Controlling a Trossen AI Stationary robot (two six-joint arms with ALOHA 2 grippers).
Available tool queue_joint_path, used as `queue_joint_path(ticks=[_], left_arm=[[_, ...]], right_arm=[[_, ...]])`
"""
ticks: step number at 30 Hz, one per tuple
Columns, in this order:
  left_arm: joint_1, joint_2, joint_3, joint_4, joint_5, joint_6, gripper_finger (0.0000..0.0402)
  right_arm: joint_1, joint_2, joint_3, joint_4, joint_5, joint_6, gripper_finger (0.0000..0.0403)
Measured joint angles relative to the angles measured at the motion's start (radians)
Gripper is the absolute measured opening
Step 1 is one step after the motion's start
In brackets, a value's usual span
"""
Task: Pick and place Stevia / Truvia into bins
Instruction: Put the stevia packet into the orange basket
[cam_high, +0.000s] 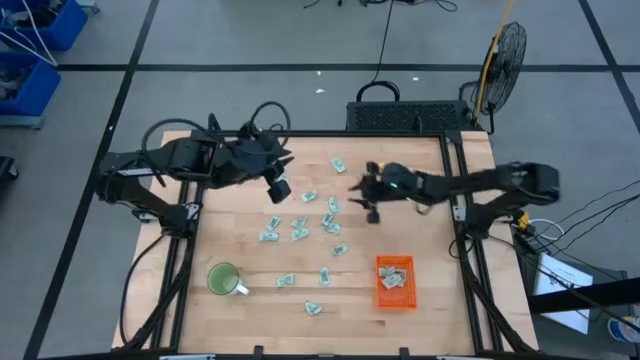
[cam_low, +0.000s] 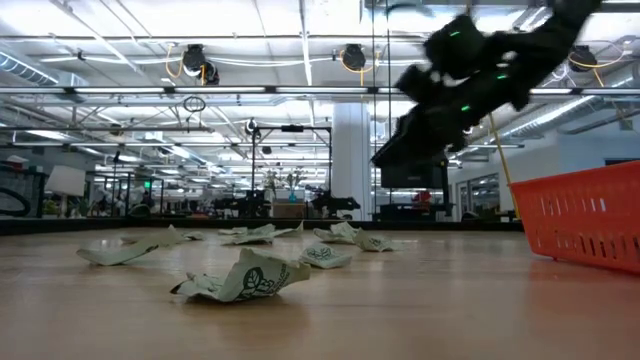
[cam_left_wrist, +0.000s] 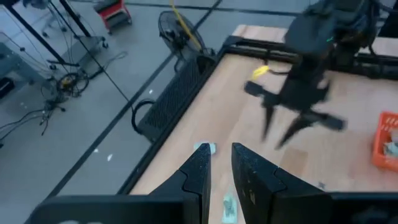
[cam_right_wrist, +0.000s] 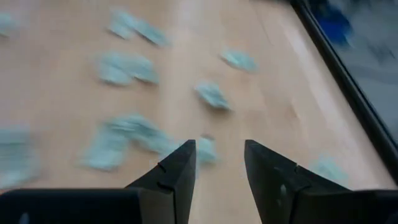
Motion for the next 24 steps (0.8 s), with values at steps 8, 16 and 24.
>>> queue_joint_path(ticks=[8, 16, 24], left_arm=[[0.0, 0.002, 0.0, -0.01, 0.023, -0.005, 0.0072], [-0.011, 0.009, -0.001, -0.038, 0.041, -0.005, 0.0072], [-0.037, 0.008, 0.0, -0.114, 0.049, -0.058, 0.0072]], right_arm=[[-0.123, 0.309, 0.321, -0.261, 0.08, 0.067, 0.0132], [-0.201, 0.427, 0.393, -0.205, 0.058, 0.139, 0.0132], [-0.264, 0.456, 0.396, -0.208, 0.053, 0.25, 0.0132]])
